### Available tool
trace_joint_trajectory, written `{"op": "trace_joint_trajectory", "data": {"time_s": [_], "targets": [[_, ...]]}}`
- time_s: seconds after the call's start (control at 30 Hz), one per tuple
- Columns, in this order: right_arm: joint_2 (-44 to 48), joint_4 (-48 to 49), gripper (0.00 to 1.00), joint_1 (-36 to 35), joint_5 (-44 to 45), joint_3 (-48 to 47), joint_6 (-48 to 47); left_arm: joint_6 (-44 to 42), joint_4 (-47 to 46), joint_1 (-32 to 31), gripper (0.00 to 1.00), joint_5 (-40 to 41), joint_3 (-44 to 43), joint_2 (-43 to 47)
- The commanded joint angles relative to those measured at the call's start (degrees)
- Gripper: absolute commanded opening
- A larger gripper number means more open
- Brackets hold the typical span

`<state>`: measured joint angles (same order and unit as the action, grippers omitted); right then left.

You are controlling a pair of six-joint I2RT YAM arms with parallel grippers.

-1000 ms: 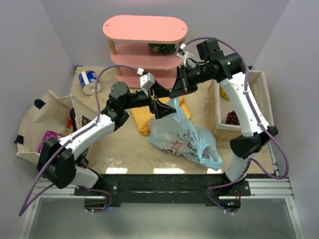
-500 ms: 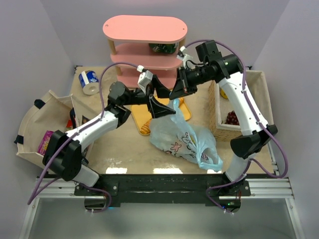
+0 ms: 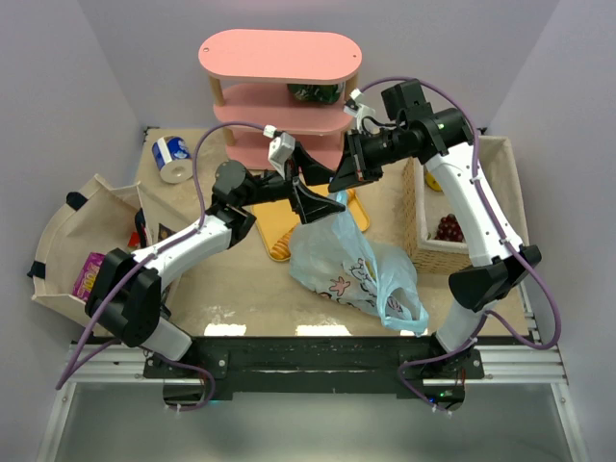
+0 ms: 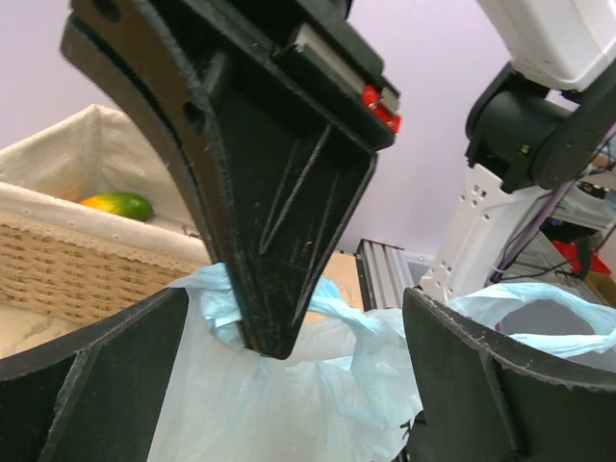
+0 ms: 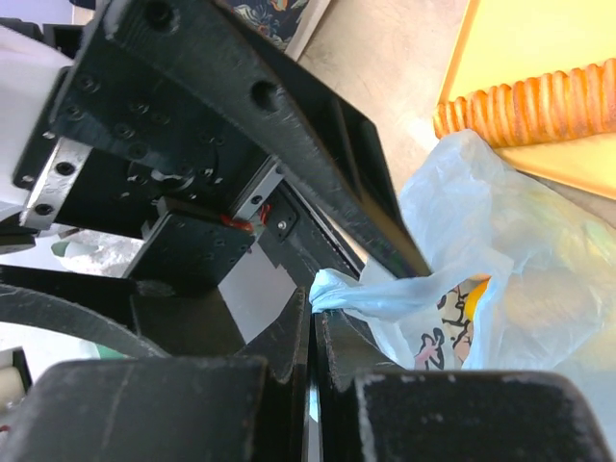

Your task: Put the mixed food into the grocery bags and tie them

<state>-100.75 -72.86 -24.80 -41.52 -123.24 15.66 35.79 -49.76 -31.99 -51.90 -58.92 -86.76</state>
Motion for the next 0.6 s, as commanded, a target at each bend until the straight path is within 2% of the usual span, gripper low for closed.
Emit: {"op": "trace_joint_trajectory", "data": {"time_s": [0.0, 0.17, 0.27, 0.43, 0.57], "targets": [[2.93, 0.88, 0.0, 0.01, -0.15, -0.16, -0.02, -7.82, 6.49, -0.27, 0.99, 4.96, -0.06, 2.82], [2.67, 1.05, 0.0, 0.01, -0.23, -0.16, 0.25, -11.62, 11.61, 0.17, 1.0, 3.66, 0.64, 5.37], [2.31, 1.14, 0.0, 0.1, -0.93, -0.25, 0.34, -10.75, 9.51, 0.26, 1.0, 1.72, 1.0, 4.68], [1.79, 0.79, 0.0, 0.01, -1.64, -0.33, -0.02, -4.6, 1.25, 0.0, 1.0, -1.71, -0.5, 1.34], [1.52, 1.05, 0.0, 0.1, -2.42, -0.69, 0.25, -4.15, 0.01, -0.71, 1.0, -2.5, -2.78, -1.47]]}}
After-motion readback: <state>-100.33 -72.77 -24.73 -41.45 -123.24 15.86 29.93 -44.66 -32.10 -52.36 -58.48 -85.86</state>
